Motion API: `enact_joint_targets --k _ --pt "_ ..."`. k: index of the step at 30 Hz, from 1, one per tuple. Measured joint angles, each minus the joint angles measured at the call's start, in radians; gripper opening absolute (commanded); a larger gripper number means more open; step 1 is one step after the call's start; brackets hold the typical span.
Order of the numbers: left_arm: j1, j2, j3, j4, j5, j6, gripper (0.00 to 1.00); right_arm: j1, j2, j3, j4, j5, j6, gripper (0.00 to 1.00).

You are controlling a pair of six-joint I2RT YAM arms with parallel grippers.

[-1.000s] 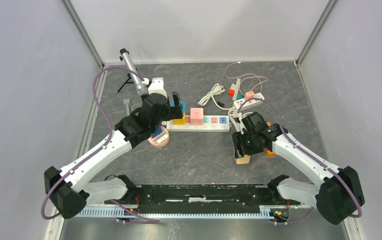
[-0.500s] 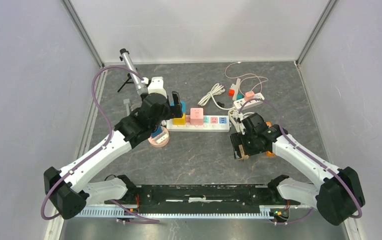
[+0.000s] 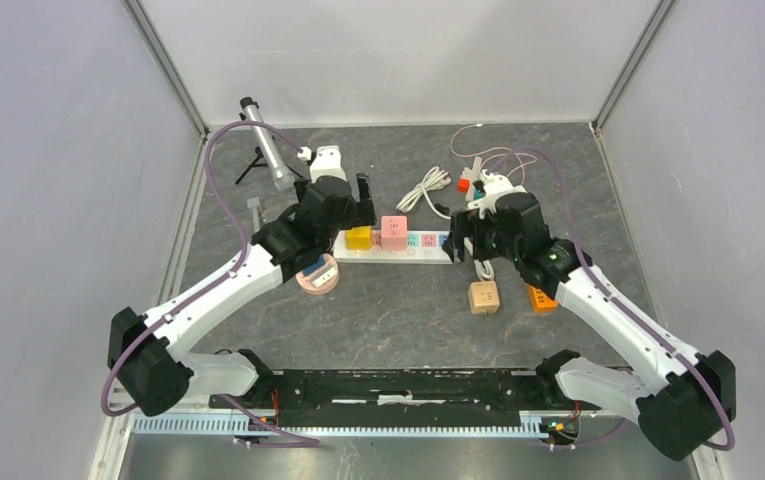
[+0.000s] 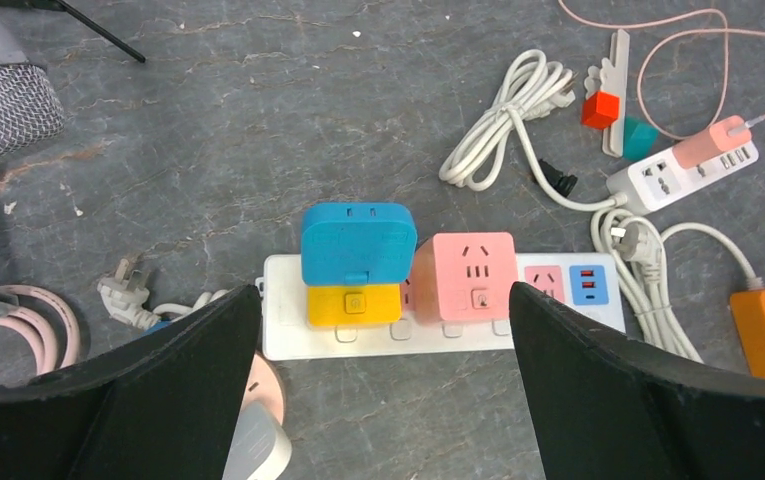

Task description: Pull the plug off the socket

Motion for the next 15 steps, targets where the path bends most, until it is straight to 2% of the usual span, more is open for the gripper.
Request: enact_joint_targets --k 3,8,11,15 --pt "0.021 0.030 0.031 -0.012 0.011 -0.041 1.00 0.000 0.064 0.029 0.106 -0.034 0.014 0.88" --pt "0.152 0.032 0.037 -0.040 0.166 -0.127 1.00 0.013 0.195 0.054 0.196 -0.060 0.097 0.91" --pt "0.186 0.031 0.037 -0.053 0.236 -0.131 1.00 0.063 0.310 0.128 0.195 -0.008 0.148 0.93" --pt "0.181 0.032 0.034 -0.104 0.313 -0.130 1.00 0.176 0.466 0.273 0.188 0.089 0.205 0.91"
